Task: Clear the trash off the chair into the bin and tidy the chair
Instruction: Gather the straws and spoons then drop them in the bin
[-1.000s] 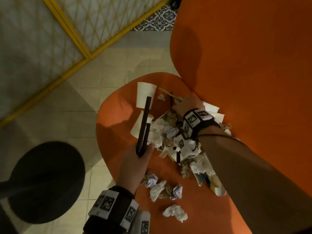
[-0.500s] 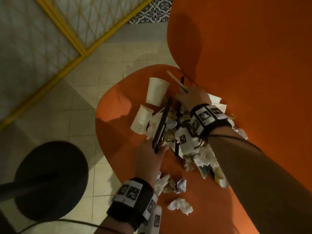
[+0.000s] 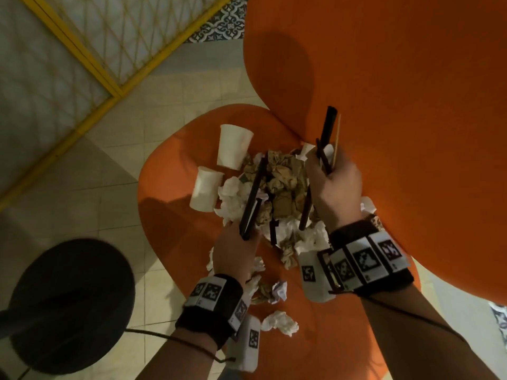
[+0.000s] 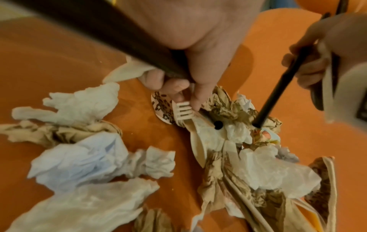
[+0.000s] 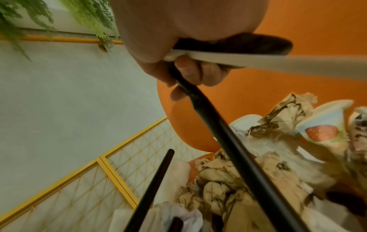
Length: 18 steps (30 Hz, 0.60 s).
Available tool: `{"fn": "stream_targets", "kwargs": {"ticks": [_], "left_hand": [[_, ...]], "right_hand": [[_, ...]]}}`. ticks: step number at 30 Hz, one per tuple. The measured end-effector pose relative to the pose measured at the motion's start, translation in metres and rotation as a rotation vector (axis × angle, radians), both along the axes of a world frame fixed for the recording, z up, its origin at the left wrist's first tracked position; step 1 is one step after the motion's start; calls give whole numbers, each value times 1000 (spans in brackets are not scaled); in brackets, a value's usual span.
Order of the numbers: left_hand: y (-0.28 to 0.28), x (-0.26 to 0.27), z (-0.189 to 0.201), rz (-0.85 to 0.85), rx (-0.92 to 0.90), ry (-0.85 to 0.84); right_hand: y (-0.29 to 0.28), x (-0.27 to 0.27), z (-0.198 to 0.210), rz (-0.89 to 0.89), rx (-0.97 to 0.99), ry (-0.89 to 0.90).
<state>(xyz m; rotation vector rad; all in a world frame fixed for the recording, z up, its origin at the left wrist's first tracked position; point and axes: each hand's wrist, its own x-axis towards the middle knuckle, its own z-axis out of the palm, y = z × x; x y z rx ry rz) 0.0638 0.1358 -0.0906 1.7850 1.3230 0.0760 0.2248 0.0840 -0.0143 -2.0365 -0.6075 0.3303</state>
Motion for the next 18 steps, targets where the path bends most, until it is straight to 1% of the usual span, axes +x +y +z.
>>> {"fn": "stream_targets", "kwargs": {"ticks": [2,5,9,11,15,18], "left_hand": [[0,-3,2,32,-65,-50],[1,-8,8,48,-149,-157],[5,-17,21,39,-236,-233],[5,-20,29,33,-271,-259],[3,-32,37,37,-305,-231],[1,-39,37,39,-357,-230]], "right_hand": [[-6,-4,-4,41,-95,0],[-12,-18,-13,138,-291,20],[-17,-46,-32,275,-553,49],[-18,-58,-43,322,-678,31],[-21,-66,-61,282,-768,-10],[-19,-64,-65,293,-812,-44]]}}
